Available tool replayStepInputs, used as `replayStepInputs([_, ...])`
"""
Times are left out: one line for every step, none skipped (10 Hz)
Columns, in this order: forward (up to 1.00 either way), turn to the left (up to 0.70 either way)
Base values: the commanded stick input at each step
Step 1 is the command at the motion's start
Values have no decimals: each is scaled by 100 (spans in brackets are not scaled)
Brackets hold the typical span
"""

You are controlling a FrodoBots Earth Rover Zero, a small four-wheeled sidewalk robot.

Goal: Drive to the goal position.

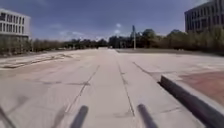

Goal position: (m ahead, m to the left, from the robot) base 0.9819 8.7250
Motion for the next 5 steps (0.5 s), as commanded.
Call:
replayStepInputs([0, 70])
replayStepInputs([0, 70])
replayStepInputs([0, 70])
replayStepInputs([0, 70])
replayStepInputs([0, 70])
